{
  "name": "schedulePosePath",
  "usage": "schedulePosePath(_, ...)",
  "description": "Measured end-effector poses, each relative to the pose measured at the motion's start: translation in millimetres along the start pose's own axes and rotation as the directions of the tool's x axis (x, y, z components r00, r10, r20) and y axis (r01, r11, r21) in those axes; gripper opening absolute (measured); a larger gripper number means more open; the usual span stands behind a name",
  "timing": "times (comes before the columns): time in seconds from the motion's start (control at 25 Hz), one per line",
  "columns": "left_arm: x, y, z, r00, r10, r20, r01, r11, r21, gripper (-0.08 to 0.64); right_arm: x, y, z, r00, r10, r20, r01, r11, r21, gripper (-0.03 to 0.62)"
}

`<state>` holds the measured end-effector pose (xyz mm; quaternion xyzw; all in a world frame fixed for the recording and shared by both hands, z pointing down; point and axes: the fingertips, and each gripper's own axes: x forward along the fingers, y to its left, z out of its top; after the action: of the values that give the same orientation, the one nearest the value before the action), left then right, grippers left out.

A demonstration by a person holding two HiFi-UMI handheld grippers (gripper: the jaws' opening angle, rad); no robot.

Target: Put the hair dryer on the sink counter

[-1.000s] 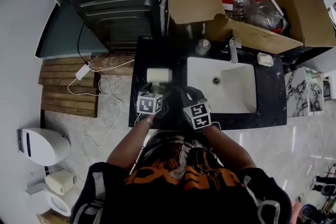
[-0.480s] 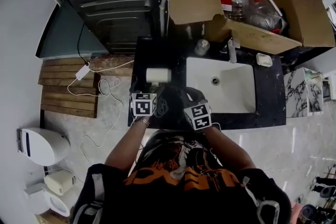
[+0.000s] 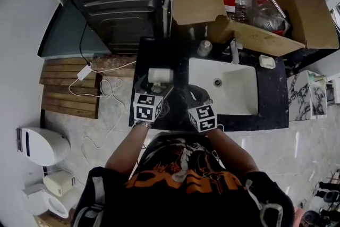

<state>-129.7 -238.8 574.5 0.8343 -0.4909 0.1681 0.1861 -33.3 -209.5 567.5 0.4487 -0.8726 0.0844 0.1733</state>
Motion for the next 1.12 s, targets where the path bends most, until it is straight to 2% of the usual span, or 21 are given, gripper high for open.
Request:
schedulePosePath(0.08, -5.0, -6.7, 7.5, 1.000, -0.017, 0.019, 0.017, 1.000, 0.011, 0.466, -3.4, 2.2, 10.8, 1.000, 0.006, 0.023, -0.006, 1.000, 0.002, 0.014)
schedulePosePath(0.12, -7.8, -11.2, 11.8, 0.999, -0.030, 0.030, 0.029, 0.999, 0.018, 0.431, -5.7, 3.1, 16.7, 0.999, 0.009, 0.036, -0.009, 1.000, 0.004, 0.014)
schedulePosePath(0.2, -13.0, -21.2, 22.9, 0.997, -0.056, 0.061, 0.054, 0.998, 0.039, 0.314, -10.4, 4.1, 29.0, 0.998, 0.014, 0.063, -0.015, 1.000, 0.005, 0.014)
schedulePosePath(0.32, -22.5, -35.5, 44.1, 0.990, -0.078, 0.118, 0.069, 0.994, 0.081, 0.260, -18.5, 3.4, 46.2, 0.995, 0.016, 0.102, -0.017, 1.000, 0.007, 0.014)
schedulePosePath(0.36, -26.6, -39.9, 51.3, 0.987, -0.080, 0.138, 0.067, 0.993, 0.095, 0.225, -22.2, 3.0, 51.9, 0.993, 0.015, 0.115, -0.016, 1.000, 0.009, 0.014)
schedulePosePath(0.44, -36.3, -48.1, 65.5, 0.980, -0.078, 0.181, 0.056, 0.991, 0.125, 0.107, -31.0, 2.2, 64.6, 0.990, 0.012, 0.144, -0.014, 1.000, 0.008, 0.014)
schedulePosePath(0.52, -46.0, -55.7, 78.1, 0.972, -0.085, 0.218, 0.054, 0.988, 0.142, 0.054, -40.5, 1.7, 78.8, 0.985, 0.012, 0.174, -0.011, 1.000, -0.002, 0.014)
schedulePosePath(0.68, -62.0, -68.4, 96.3, 0.957, -0.108, 0.270, 0.070, 0.987, 0.144, 0.046, -59.5, 2.2, 104.5, 0.973, 0.020, 0.232, -0.017, 1.000, -0.012, 0.014)
schedulePosePath(0.88, -78.6, -80.1, 113.5, 0.936, -0.131, 0.326, 0.085, 0.985, 0.150, 0.048, -78.2, 4.5, 125.8, 0.960, 0.039, 0.278, -0.048, 0.999, 0.026, 0.014)
schedulePosePath(1.12, -104.4, -99.1, 131.1, 0.914, -0.172, 0.367, 0.115, 0.979, 0.171, 0.043, -106.1, 14.3, 152.0, 0.935, 0.058, 0.350, -0.045, 0.998, -0.045, 0.014)
